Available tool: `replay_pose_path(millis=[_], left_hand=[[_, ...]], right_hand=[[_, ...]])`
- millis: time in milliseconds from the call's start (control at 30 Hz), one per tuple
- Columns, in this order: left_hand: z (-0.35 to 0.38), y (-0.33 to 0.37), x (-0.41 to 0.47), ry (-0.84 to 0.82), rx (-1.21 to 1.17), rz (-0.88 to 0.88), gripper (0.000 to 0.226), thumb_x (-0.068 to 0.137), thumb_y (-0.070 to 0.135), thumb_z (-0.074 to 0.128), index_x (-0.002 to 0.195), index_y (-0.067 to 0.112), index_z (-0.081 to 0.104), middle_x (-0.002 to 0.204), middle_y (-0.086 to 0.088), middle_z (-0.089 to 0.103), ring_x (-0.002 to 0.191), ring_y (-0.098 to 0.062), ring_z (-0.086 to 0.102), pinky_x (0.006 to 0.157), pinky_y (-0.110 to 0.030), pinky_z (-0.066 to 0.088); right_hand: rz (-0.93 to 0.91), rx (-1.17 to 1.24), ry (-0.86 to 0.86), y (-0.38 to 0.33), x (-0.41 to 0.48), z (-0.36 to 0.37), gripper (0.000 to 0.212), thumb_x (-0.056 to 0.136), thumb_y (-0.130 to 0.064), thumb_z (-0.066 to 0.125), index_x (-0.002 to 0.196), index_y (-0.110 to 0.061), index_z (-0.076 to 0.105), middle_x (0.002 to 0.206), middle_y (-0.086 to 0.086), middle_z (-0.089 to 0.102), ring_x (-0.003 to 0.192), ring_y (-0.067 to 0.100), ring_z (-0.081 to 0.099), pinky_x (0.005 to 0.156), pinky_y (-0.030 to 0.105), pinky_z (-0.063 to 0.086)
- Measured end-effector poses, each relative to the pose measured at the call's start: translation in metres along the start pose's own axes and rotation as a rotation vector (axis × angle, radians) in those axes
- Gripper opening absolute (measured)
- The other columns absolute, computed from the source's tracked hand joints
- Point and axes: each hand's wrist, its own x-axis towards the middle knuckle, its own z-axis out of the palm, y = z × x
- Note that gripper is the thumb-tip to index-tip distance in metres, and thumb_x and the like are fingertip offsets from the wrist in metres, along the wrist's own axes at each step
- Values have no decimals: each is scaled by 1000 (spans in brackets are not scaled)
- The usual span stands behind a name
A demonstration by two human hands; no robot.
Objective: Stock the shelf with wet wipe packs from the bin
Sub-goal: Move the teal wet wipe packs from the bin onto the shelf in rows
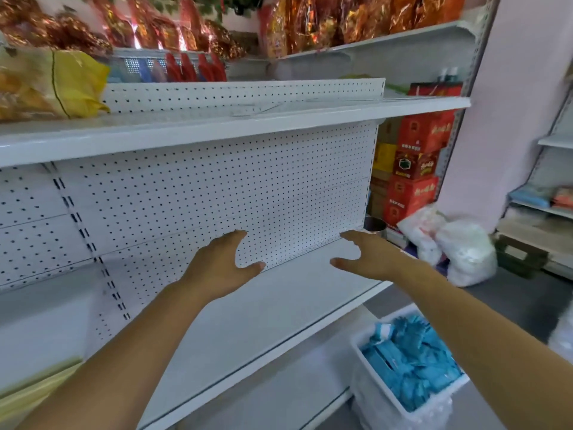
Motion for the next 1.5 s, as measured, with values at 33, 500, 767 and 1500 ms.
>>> replay_pose_path(millis=[33, 500, 767, 1500], left_hand=[[4, -3, 8, -6, -7, 12, 87, 84, 68, 60, 155, 29, 27, 160, 7, 33, 144, -17, 34, 115, -35, 32], [128, 70, 230, -92, -98, 96, 85, 81, 72, 60, 153, 36, 30, 157, 9, 36, 139, -16, 41, 111, -36, 37], [238, 160, 347, -188, -168, 242, 80, 82, 70, 60, 150, 37, 34, 155, 11, 40, 136, -17, 45, 111, -40, 40], [659, 136, 274, -684, -247, 338, 69, 94, 54, 58, 152, 24, 36, 153, -2, 43, 136, -23, 45, 104, -33, 38]], right_hand=[[8, -6, 7, 0, 6, 1, 85, 83, -68, 64, 153, -27, 36, 156, -5, 42, 141, 16, 42, 115, 35, 36], [78, -82, -33, 152, 164, 2, 84, 86, -69, 60, 153, -24, 36, 156, -5, 42, 142, 18, 40, 117, 36, 34], [296, -81, 61, 293, 189, -31, 65, 89, -58, 64, 142, -23, 48, 132, 0, 60, 119, 24, 56, 97, 36, 47], [880, 197, 16, 527, 72, 337, 61, 95, -51, 59, 141, -12, 50, 133, 6, 63, 121, 27, 58, 101, 33, 43]])
